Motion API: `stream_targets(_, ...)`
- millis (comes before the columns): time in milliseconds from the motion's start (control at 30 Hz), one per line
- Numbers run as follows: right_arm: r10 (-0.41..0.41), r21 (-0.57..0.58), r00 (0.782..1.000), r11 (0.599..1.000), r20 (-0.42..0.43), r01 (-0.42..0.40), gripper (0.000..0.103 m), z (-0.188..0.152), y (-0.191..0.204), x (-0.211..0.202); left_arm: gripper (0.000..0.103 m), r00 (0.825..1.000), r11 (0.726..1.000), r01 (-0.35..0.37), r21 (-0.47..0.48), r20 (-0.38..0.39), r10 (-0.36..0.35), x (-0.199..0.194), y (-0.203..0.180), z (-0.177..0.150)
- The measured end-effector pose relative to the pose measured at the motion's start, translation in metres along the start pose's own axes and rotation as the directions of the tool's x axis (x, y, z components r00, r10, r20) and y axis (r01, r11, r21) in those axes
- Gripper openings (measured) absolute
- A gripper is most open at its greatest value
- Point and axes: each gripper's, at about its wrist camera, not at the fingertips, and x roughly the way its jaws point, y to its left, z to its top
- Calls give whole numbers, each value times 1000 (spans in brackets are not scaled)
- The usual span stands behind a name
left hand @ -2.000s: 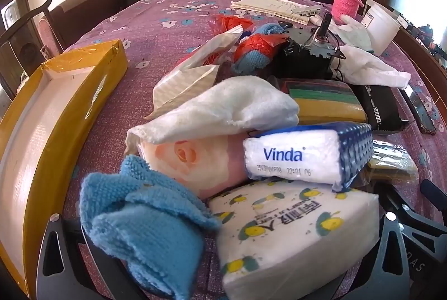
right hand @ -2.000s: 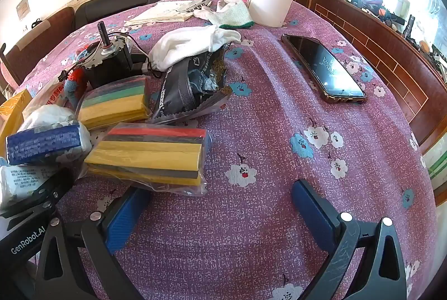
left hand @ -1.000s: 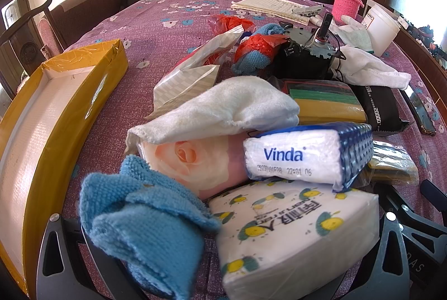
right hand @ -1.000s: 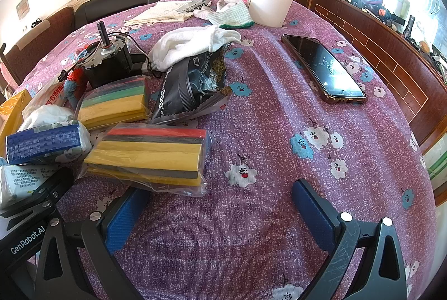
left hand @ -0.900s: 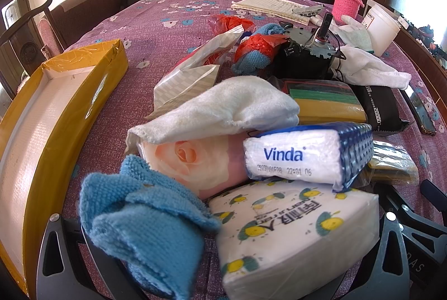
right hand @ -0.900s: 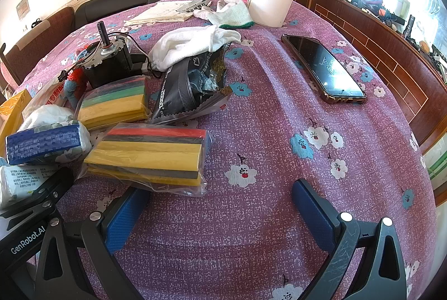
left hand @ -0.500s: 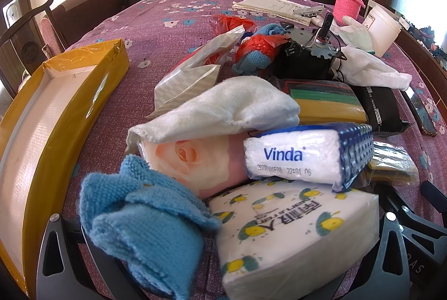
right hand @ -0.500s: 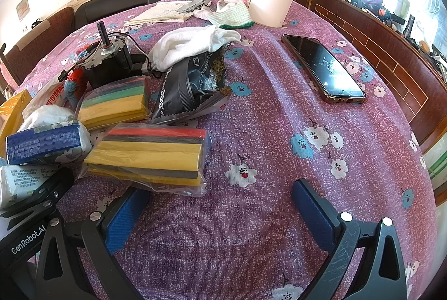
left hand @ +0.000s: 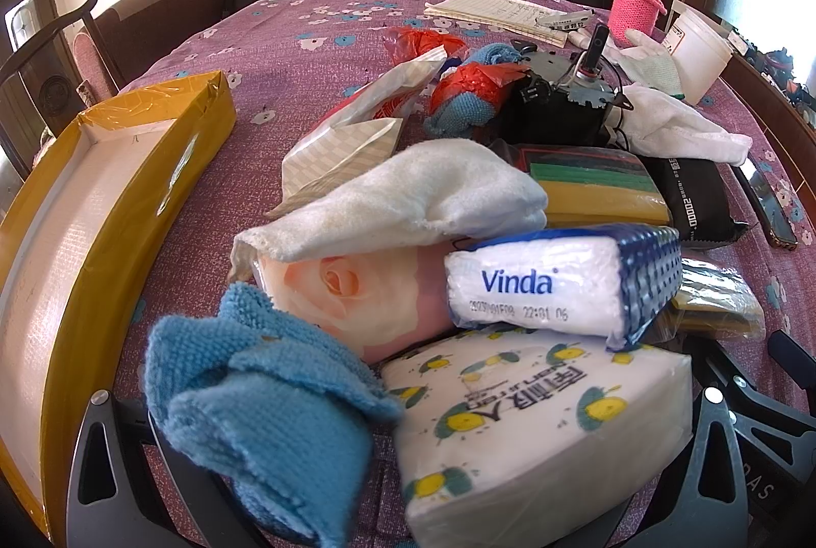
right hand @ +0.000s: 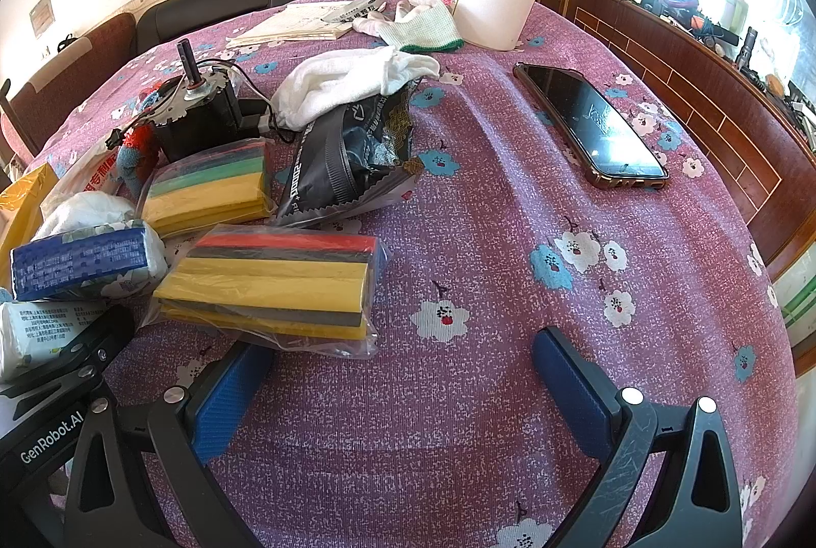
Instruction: Organize soft objects
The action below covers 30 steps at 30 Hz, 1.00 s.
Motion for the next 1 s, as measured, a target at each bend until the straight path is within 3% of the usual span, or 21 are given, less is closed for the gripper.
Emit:
stream_targets(133,1,0,1000,1000,0,-1,102,0,0,0,103,1000,1000,2,7,-5,-2,0,0,0)
stream_targets(367,-1,0,1000,1000,0,1,102,0,0,0,103,989,998,37,49,-148,-29,8,6,14)
stream_targets(533,3,3,1000,1000,0,-3,102,0,0,0,103,999,999,20,43,-40,-18,0,6,2)
stream_targets(767,26,-35,995,999,-95,-29,102,-1,0,-3,103,989,997,58,48,-136,-51,-10,11,-1)
stream_targets(833,39,-53,991,998,-125,-46,102,-1,-2,-5,103,991,994,99,36,-90,-95,-29,17,-5)
stream_targets(900,39,-35,990,998,-136,-44,102,-5,-5,-10,103,994,993,112,45,11,-113,-61,26,-8)
stream_targets(1000,81,-17,994,996,-76,-82,102,-16,-14,-32,103,973,989,144,32,175,-147,-124,51,-8)
